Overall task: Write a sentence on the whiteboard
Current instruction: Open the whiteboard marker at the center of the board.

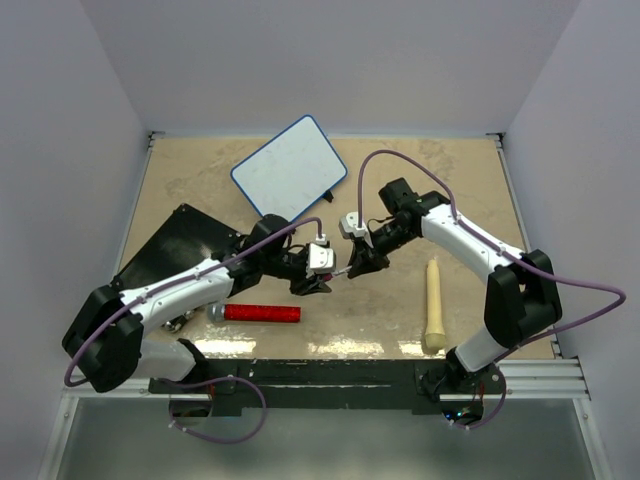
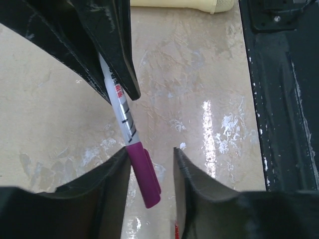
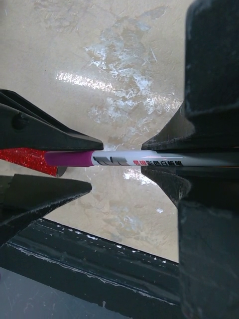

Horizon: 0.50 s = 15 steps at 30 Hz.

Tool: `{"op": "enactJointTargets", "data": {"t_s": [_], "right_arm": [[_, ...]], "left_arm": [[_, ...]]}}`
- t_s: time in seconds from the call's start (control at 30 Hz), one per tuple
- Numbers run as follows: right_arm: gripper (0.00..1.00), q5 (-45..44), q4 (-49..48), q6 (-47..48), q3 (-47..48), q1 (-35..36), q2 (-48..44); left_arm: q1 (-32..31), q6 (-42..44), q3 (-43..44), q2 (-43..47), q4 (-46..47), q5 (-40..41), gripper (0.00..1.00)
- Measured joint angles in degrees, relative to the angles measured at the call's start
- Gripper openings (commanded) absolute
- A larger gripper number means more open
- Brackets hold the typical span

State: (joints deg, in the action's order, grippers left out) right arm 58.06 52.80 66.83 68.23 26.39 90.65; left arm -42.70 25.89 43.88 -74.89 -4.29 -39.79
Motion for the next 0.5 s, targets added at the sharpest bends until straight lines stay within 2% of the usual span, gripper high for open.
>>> {"op": "enactJointTargets", "data": {"t_s": [0.07, 0.17, 0.23, 0.27, 0.33, 0.43, 0.47, 0.5], "right_arm": [[0.00, 0.02, 0.17, 0.13, 0.00, 0.22, 0.00], [0.00, 0.00, 0.31, 0.28, 0.00, 0.35, 0.00], [0.00, -0.07, 0.48, 0.28, 0.00, 0.33, 0.00], [0.00, -0.09, 0.50, 0.26, 0.00, 0.33, 0.00], [0.00, -0.26, 0.44, 0.26, -0.02, 0.13, -0.02], [0.22, -0.44, -0.04, 0.33, 0.00, -0.07, -0.02], [0.33, -0.35, -0.04, 0.37, 0.00, -0.09, -0.02], [0.38, -0.17, 0.02, 0.50, 0.00, -0.09, -0.02]], "left_arm": [[0.33, -0.83, 0.76, -0.68, -0.28, -0.68, 0.36], [0.76, -1.81, 1.95, -1.90, -0.63, -1.57, 0.28], [1.07, -2.89, 2.45, -2.56, -1.05, -1.81, 0.06], [1.33, -3.58, 2.69, -2.89, -1.25, -1.55, 0.00], [2.08, -5.79, 3.21, -3.50, -1.25, -1.01, 0.00], [2.38, -7.89, 3.91, -4.11, -1.40, -0.70, 0.00], [2.40, -8.20, 3.91, -4.13, -1.40, -0.59, 0.00], [2.40, -8.37, 3.91, -4.13, -1.38, -0.39, 0.00]]}}
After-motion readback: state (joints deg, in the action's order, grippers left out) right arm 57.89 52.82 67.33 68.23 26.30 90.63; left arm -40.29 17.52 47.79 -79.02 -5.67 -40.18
